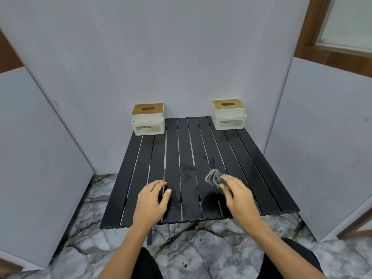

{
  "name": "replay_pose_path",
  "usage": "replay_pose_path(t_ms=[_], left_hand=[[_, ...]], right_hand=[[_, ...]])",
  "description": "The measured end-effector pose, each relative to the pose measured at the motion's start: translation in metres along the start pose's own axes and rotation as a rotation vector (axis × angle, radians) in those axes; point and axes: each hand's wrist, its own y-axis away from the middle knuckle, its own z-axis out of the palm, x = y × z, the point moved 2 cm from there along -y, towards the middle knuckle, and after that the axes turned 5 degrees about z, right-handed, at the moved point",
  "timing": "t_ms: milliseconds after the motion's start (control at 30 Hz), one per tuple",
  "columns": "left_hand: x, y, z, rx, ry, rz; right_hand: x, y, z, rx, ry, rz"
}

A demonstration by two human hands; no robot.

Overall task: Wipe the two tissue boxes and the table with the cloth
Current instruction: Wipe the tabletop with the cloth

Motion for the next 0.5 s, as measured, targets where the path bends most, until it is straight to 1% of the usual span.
replay_pose_path(t_ms=[67,167,233,267,367,500], left_hand=[[0.000,0.000,0.000,0.018,-0.001,0.003],[0.001,0.000,0.000,0.020,0.012,-0.003],[-0.001,0.000,0.000,0.038,-0.009,-0.018],[-0.003,0.000,0.000,0.038,-0.056,-0.036],[-0.006,0.000,-0.001,-0.070,-0.241,-0.113],[-0.006,0.002,-0.006,-0.080,-0.282,-0.100]], right_hand=[[0.005,-0.001,-0.005,-0.024,0.121,0.011],[0.007,0.009,0.002,-0.183,0.299,-0.021],[0.007,0.014,0.007,-0.239,0.310,-0.006],[0.007,0.014,0.008,-0.257,0.306,0.001],[0.013,0.012,0.014,-0.297,0.356,-0.045],[0.023,-0.006,0.020,-0.399,0.406,0.005]])
